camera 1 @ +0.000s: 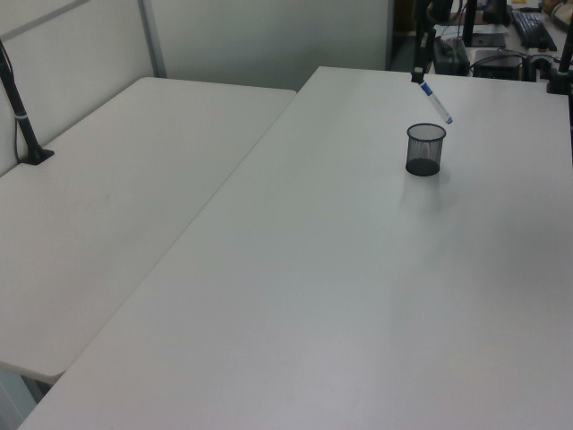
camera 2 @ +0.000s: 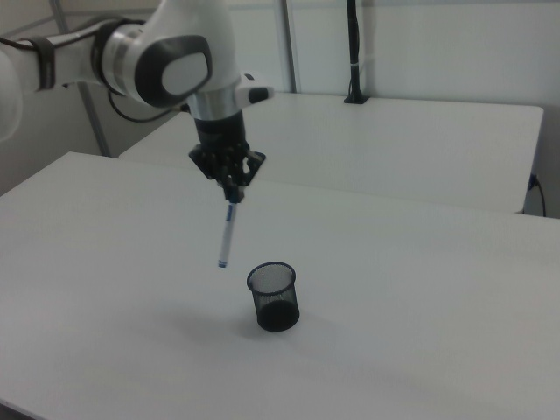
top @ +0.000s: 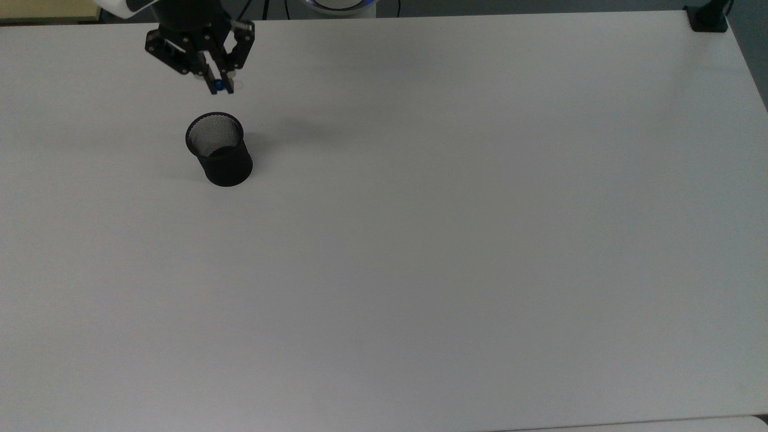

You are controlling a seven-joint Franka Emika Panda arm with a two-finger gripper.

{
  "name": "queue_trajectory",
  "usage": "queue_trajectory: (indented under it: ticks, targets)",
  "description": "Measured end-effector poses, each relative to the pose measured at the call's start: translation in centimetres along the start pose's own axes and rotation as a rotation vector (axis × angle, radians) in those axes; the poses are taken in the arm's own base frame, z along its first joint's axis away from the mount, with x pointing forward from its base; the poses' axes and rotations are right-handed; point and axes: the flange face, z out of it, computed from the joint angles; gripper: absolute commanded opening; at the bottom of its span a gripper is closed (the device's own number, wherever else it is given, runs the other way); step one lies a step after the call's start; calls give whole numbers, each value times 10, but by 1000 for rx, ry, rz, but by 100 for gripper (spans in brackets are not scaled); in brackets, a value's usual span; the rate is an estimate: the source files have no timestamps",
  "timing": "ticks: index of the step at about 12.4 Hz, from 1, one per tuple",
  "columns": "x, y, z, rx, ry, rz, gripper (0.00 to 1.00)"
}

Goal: Remove the marker
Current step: 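Carry the marker away from the cup and lower it to the table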

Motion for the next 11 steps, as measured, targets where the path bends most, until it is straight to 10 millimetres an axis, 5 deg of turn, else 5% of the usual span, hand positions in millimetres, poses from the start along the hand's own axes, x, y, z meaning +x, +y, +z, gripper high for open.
queue_trajectory:
  ticks: [2, 4, 11]
  targets:
    - [0, -24, -2, 26, -43, -25, 0]
    - [11, -64, 17, 45, -89, -9, 0]
    - [43, -185, 166, 70, -311, 15, 0]
